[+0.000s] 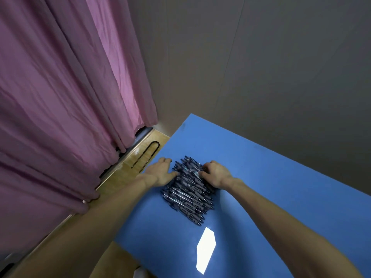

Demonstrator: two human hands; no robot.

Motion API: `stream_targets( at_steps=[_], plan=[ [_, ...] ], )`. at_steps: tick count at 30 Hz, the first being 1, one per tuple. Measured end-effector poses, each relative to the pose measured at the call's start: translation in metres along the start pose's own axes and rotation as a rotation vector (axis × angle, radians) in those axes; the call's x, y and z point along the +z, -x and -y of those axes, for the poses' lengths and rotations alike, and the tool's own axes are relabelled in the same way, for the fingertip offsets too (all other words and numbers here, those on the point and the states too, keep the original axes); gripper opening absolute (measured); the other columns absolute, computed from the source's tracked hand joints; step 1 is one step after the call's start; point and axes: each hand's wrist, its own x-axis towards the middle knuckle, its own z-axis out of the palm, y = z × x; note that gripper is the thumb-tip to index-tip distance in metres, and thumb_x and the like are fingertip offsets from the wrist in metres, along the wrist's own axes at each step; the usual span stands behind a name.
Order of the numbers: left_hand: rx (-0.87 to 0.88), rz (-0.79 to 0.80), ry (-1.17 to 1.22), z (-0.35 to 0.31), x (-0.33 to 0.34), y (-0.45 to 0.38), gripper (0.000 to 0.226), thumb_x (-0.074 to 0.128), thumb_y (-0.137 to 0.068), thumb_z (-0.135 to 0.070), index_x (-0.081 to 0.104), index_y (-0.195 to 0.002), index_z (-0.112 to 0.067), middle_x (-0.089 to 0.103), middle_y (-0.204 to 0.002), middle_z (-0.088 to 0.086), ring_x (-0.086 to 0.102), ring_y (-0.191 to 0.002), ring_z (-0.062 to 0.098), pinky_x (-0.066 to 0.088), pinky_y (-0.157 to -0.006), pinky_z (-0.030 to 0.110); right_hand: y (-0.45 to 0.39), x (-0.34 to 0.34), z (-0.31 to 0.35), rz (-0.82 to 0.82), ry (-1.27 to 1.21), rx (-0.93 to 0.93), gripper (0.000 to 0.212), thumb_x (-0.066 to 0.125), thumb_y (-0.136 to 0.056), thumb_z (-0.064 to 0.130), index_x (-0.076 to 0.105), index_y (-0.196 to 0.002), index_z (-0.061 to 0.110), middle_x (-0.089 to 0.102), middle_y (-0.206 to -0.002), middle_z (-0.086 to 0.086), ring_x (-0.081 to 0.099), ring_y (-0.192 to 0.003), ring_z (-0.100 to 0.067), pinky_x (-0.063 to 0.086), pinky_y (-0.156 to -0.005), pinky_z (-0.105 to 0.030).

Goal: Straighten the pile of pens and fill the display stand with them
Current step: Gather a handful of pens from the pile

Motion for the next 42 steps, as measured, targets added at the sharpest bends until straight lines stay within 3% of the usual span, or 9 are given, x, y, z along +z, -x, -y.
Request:
stream_targets(
  at_steps=[6,12,19,25,33,42],
  plan=[
    [0.038,0.003,0.004,-0.004,-0.007,-0.016,0.069,0.042,-0.105,-0.054,0.026,-0.159,-0.013,0.03,-0.162,0.009,0.04,-0.144,0.03,0.037,-0.116,0.044,-0.004,-0.01,-0.005,0.015,-0.034,0.07,0.029,0.06,-0.096,0.04,0.067,-0.112,0.017,0.069,-0.107,-0.002,0.063,-0.102,-0.023,0.052,-0.083,-0.033],
    [0.061,0.009,-0.012,-0.006,-0.009,-0.033,0.062,0.044,-0.105,-0.053,0.038,-0.153,-0.013,0.04,-0.156,0.009,0.045,-0.138,0.03,0.039,-0.113,0.044,-0.006,-0.011,-0.01,-0.032,0.051,0.115,0.021,0.057,-0.094,0.029,0.068,-0.102,0.014,0.071,-0.103,-0.007,0.065,-0.096,-0.029,0.045,-0.072,-0.029],
    [0.098,0.008,-0.05,-0.017,-0.014,-0.051,0.048,0.048,-0.105,-0.046,0.05,-0.141,-0.014,0.051,-0.141,0.008,0.053,-0.124,0.028,0.046,-0.102,0.042,-0.009,-0.02,-0.019,-0.044,0.162,0.13,0.032,0.058,-0.094,0.041,0.058,-0.074,0.016,0.065,-0.083,-0.004,0.06,-0.079,-0.027,0.04,-0.064,-0.028],
    [0.108,0.029,-0.071,-0.028,-0.014,-0.069,0.054,0.05,-0.104,-0.049,0.047,-0.146,-0.015,0.052,-0.142,0.007,0.054,-0.127,0.029,0.047,-0.103,0.043,-0.015,-0.021,-0.02,-0.046,0.094,0.12,0.032,0.065,-0.091,0.047,0.065,-0.102,0.017,0.069,-0.098,-0.003,0.062,-0.089,-0.025,0.041,-0.07,-0.029],
    [0.046,-0.032,-0.137,-0.038,-0.006,-0.079,0.046,0.05,-0.103,-0.05,0.054,-0.131,-0.014,0.056,-0.127,0.01,0.056,-0.115,0.032,0.048,-0.095,0.043,-0.021,-0.02,-0.02,-0.076,0.0,0.15,0.033,0.068,-0.084,0.044,0.062,-0.107,0.02,0.069,-0.099,-0.001,0.063,-0.092,-0.022,0.046,-0.071,-0.03],
    [0.05,-0.07,-0.107,-0.044,-0.002,-0.086,0.046,0.057,-0.099,-0.049,0.053,-0.129,-0.015,0.067,-0.115,0.007,0.061,-0.108,0.031,0.047,-0.088,0.04,-0.028,-0.026,-0.018,-0.044,0.122,0.137,0.044,0.069,-0.082,0.051,0.055,-0.111,0.021,0.064,-0.101,-0.001,0.057,-0.089,-0.022,0.043,-0.073,-0.031]
  ],
)
